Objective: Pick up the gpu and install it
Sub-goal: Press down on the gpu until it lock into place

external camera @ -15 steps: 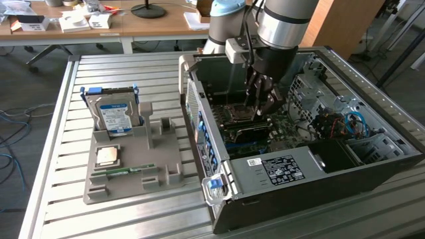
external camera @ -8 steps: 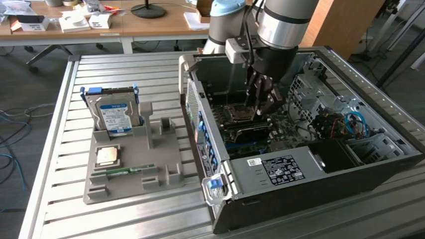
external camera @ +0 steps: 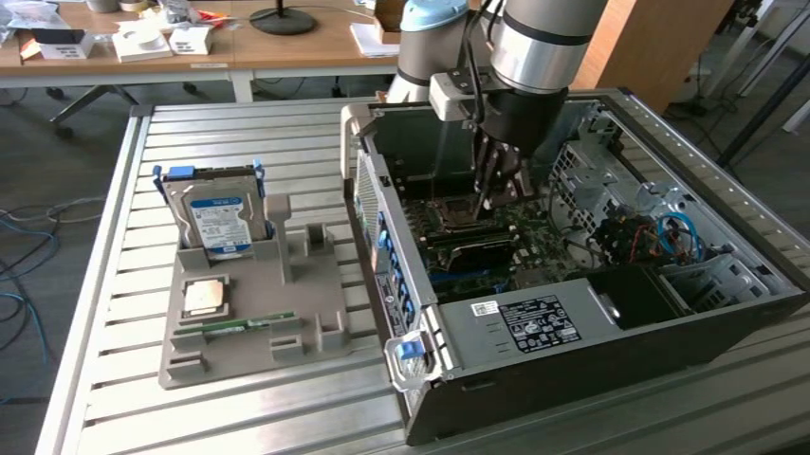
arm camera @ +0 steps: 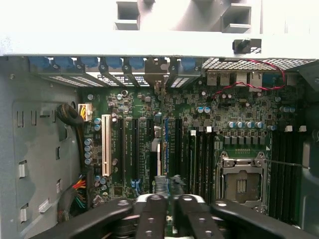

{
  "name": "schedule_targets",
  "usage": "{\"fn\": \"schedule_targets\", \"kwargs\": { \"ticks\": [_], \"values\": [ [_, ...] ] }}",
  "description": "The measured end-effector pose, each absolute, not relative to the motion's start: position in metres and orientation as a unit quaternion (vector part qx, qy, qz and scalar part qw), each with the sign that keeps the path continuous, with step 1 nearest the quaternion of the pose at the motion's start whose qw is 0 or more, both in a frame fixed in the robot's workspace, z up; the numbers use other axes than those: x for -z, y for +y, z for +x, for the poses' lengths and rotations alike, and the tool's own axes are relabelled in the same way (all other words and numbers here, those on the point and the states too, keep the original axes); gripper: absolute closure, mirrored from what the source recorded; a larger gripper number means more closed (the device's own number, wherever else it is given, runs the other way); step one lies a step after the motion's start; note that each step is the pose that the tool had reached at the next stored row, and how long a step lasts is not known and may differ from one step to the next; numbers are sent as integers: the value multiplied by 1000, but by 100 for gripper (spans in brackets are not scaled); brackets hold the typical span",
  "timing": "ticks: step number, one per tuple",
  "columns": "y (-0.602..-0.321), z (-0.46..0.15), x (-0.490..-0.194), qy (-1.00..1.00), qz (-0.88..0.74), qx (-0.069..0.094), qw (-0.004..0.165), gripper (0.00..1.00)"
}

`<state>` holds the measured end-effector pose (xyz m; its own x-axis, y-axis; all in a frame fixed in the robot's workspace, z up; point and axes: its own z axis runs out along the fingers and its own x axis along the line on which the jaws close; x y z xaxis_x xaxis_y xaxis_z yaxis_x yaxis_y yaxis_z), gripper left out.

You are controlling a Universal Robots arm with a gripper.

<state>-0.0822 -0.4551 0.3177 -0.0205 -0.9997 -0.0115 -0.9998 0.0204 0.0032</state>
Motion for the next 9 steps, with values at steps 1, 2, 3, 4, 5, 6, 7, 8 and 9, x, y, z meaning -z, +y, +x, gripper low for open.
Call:
{"fn": "schedule_targets", "kwargs": {
  "ticks": [1,2,3,4,5,6,7,8,9],
  "values": [
    [-455,-82,-318,714,-700,-5,3,80],
    [-455,-82,-318,714,-700,-5,3,86],
    [-455,-82,-318,714,-700,-5,3,89],
    [-455,-82,-318,714,-700,-5,3,89],
    [-455,-82,-318,714,-700,-5,3,89],
    [-455,-82,-318,714,-700,-5,3,89],
    [-455,-82,-318,714,-700,-5,3,89],
    [-455,-82,-318,714,-700,-5,3,89],
    [-455,-82,-317,714,-700,-5,3,89]
  ]
}}
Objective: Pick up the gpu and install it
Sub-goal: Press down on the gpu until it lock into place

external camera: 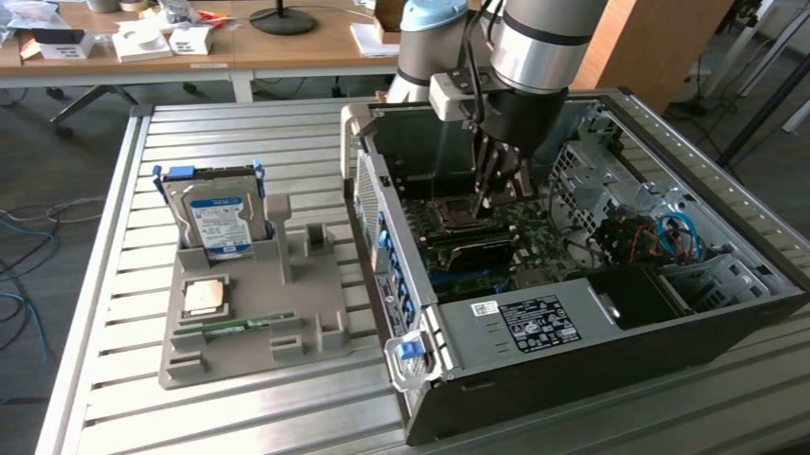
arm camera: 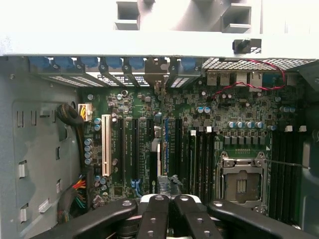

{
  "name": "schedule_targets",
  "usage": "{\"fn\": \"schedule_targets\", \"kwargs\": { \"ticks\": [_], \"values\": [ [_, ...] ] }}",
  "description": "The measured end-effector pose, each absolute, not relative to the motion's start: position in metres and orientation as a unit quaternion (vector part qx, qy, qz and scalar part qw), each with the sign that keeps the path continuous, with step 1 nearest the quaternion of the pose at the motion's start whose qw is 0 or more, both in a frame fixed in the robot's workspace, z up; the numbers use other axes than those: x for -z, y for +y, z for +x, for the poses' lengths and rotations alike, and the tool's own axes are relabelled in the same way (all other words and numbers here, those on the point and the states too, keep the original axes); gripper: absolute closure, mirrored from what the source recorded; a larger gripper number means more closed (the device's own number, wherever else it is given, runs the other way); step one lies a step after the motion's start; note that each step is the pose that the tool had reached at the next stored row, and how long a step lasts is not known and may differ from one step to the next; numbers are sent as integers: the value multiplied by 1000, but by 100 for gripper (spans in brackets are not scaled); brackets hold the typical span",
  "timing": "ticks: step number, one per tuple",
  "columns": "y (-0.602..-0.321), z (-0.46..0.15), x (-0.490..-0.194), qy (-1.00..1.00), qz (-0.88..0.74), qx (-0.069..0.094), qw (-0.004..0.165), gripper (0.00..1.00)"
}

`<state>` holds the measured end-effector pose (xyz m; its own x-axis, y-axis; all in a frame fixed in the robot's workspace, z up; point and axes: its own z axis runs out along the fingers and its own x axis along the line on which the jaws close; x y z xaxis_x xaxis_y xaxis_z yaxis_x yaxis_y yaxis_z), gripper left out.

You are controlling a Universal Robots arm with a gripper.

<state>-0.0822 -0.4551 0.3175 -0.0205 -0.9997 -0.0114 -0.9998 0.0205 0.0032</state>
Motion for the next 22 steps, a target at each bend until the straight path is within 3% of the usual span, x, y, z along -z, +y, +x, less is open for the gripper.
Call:
{"fn": "schedule_targets", "kwargs": {
  "ticks": [22],
  "values": [
    [-459,-82,-282,714,-700,-4,1,89]
  ]
}}
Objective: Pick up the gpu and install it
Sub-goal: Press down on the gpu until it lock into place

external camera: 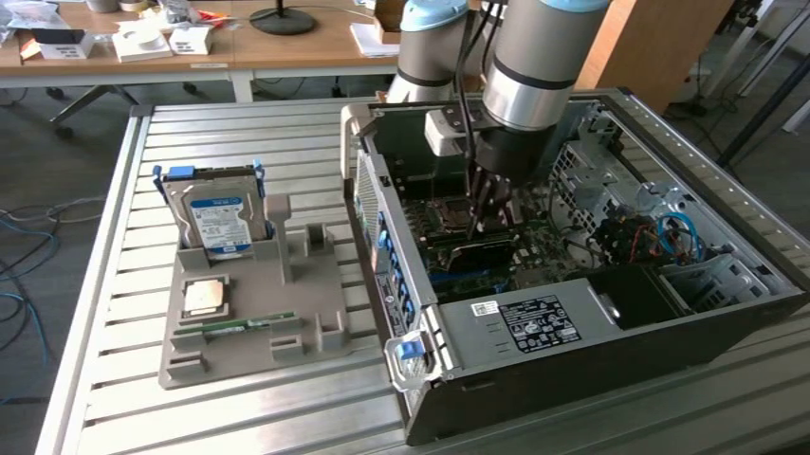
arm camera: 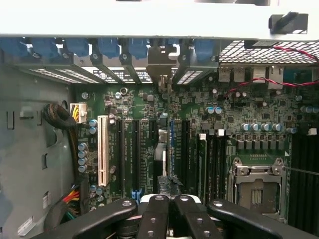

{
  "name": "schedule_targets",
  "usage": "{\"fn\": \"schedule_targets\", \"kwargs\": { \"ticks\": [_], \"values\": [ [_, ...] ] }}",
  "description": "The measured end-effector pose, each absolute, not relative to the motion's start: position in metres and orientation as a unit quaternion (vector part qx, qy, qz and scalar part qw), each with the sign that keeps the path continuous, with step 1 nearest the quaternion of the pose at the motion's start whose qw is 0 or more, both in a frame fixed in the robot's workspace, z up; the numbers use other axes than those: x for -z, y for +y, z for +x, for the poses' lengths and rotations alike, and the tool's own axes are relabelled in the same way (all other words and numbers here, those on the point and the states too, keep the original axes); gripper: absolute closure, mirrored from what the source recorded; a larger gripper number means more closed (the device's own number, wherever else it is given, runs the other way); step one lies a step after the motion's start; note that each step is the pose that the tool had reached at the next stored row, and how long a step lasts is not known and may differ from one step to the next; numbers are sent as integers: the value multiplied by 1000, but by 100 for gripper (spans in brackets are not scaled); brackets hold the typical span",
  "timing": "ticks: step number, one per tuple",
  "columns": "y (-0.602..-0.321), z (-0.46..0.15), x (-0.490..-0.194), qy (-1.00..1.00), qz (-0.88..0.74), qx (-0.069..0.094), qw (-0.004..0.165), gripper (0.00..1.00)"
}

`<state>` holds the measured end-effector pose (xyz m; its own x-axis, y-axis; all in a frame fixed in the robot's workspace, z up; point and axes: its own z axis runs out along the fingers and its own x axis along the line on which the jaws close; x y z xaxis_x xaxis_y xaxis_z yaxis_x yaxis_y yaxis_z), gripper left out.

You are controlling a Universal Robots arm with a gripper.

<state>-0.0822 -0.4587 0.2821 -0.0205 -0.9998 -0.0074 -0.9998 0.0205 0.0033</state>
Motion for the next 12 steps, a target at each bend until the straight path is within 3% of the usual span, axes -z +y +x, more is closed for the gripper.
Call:
{"fn": "schedule_targets", "kwargs": {
  "ticks": [12],
  "values": [
    [-459,-82,-276,714,-700,-3,1,89]
  ]
}}
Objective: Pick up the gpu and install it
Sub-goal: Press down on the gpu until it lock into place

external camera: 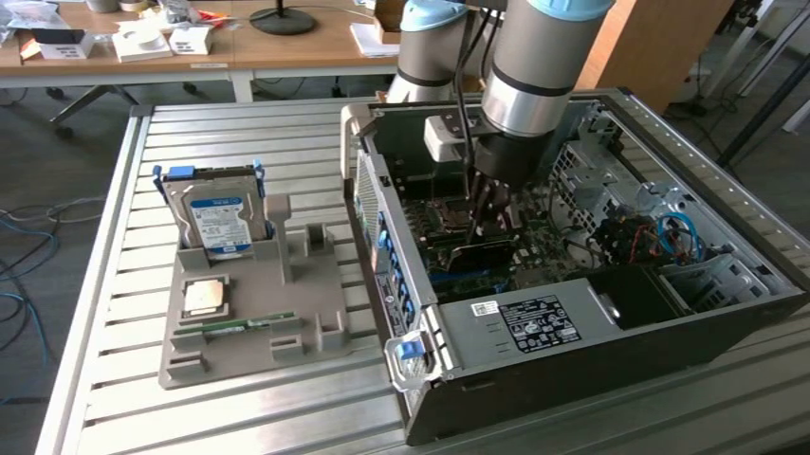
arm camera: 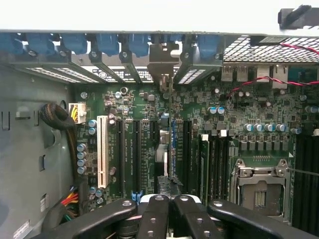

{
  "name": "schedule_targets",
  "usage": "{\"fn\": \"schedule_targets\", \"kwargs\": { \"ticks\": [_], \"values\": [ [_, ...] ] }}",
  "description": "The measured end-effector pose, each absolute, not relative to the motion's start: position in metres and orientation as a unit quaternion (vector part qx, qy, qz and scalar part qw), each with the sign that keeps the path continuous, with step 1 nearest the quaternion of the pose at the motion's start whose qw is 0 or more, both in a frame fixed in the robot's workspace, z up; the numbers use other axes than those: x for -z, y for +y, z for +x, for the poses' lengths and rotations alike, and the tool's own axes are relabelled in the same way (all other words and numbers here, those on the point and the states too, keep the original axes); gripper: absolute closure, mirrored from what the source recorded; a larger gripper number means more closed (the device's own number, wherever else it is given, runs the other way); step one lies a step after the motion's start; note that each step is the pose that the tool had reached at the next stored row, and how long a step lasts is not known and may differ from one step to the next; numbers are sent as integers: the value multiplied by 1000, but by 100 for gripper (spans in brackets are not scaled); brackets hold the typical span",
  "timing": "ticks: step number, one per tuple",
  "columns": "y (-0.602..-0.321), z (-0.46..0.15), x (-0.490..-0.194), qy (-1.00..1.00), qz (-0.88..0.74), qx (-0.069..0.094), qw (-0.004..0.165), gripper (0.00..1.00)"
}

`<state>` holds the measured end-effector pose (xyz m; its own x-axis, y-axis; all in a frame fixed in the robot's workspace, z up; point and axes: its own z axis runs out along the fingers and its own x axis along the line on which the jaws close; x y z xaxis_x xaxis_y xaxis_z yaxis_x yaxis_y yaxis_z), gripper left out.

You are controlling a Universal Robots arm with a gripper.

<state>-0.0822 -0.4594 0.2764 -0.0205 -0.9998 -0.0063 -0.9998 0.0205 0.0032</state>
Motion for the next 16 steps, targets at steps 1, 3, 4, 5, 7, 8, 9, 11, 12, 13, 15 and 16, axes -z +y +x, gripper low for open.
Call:
{"fn": "schedule_targets", "kwargs": {
  "ticks": [1,3,4,5,7,8,9,11,12,13,15,16],
  "values": [
    [-459,-82,-276,714,-700,-3,1,89],
    [-459,-82,-276,714,-700,-3,1,89],
    [-459,-82,-276,714,-700,-3,1,89],
    [-460,-82,-276,714,-700,-3,1,89],
    [-460,-82,-276,714,-700,-3,1,89],
    [-461,-82,-276,714,-700,-3,1,89],
    [-461,-82,-275,714,-700,-3,1,89],
    [-461,-82,-274,714,-700,-3,1,89],
    [-461,-82,-273,714,-700,-3,1,89],
    [-461,-82,-272,714,-700,-3,1,89],
    [-461,-82,-270,714,-700,-3,1,89],
    [-461,-82,-270,714,-700,-3,1,89]
  ]
}}
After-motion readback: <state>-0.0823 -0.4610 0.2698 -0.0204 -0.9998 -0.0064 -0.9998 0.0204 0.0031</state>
